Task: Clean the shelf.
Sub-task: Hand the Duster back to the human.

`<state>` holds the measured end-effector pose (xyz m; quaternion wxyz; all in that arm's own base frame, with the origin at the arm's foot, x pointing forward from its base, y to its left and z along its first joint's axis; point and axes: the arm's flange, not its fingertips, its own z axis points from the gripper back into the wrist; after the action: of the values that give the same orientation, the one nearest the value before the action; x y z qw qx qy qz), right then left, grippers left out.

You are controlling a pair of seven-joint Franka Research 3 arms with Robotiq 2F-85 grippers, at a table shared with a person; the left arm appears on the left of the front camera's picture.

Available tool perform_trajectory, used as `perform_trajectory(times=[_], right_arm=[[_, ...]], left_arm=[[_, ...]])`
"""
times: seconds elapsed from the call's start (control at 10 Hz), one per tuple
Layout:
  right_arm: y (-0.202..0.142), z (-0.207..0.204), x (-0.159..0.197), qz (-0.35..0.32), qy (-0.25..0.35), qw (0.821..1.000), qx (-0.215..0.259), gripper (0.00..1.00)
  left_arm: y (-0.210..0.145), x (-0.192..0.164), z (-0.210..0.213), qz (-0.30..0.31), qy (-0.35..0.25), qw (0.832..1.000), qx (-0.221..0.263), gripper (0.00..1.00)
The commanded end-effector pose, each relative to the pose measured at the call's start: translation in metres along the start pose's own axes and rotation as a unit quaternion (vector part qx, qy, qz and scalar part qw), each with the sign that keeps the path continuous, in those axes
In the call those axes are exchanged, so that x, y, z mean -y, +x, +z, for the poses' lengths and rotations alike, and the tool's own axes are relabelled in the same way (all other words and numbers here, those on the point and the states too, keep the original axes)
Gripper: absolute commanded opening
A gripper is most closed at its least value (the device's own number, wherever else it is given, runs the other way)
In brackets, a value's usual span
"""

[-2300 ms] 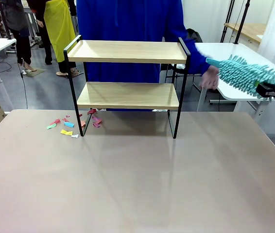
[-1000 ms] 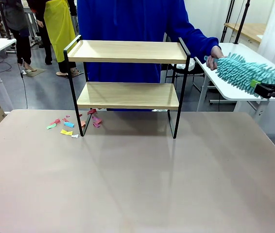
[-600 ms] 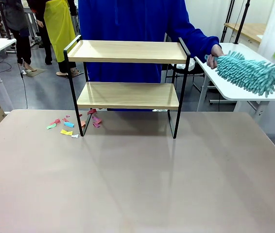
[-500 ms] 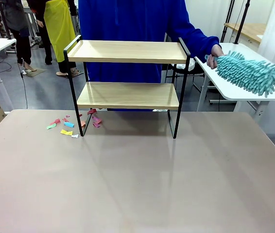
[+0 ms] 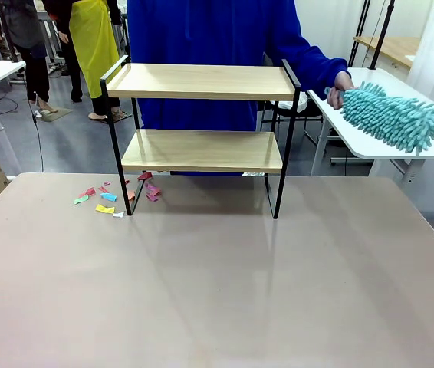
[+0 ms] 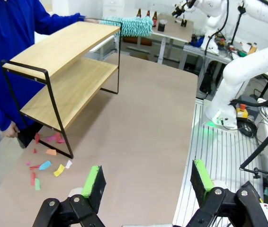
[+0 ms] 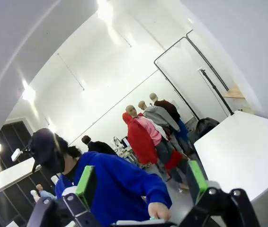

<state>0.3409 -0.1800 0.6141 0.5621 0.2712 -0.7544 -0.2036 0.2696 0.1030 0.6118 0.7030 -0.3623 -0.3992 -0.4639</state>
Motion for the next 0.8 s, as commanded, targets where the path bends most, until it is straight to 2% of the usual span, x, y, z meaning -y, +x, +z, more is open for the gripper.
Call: perform_trajectory(times=[0.0,0.7], right_arm=[[-0.0201,-0.0033,-0.0078,0.02,0.014,1.0,-0.019,1.0],[-0.0201,-0.0033,-0.0078,0.02,0.014,1.0,-0.019,1.0]], left_arm=[[0.0027,-0.0003,-0.0013,-0.01,-0.004,1.0,0.014,0.95],[0.0027,-0.0003,-0.0013,-0.01,-0.004,1.0,0.014,0.95]])
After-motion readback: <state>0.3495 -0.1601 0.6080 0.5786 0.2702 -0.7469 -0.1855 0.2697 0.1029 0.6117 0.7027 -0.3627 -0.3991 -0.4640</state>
